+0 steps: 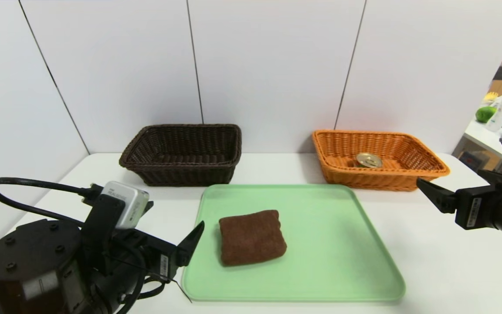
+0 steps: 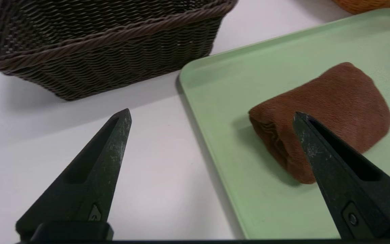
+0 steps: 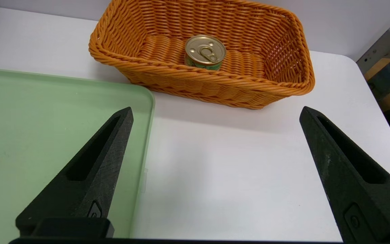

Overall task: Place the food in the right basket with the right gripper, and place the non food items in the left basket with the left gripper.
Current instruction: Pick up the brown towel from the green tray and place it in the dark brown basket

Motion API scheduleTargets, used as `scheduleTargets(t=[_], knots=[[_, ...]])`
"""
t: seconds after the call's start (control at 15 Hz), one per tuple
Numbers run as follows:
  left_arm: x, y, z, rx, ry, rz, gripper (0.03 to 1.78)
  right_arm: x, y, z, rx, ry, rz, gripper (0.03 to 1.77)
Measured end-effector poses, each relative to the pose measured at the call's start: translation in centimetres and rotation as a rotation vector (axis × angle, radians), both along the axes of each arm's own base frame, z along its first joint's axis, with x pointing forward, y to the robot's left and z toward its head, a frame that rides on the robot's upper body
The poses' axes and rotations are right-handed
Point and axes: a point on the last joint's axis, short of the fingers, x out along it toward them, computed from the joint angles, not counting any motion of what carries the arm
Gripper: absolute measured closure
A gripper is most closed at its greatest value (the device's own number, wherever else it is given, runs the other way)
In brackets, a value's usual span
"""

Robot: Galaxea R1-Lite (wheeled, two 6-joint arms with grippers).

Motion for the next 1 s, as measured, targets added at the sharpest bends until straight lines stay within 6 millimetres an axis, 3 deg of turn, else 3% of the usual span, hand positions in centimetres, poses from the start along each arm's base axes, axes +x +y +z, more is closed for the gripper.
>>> scheduleTargets(t=[0.27, 0.73, 1.0], knots=[[0.5, -1.0, 0.3, 0.067, 0.007, -0.175, 0.12, -0.1, 0.3, -0.1, -0.001, 0.006, 0.021, 0.11], [2.9, -3.3, 2.9, 0.103, 0.108, -0.355, 0.12, -0.6, 0.3, -0.4, -0.008, 0.009, 0.035, 0.11], [3.9, -4.1, 2.6, 0.182, 0.16, -0.428, 0.12, -0.6, 0.6, -0.4, -0.005, 0.01, 0.059, 0.11]])
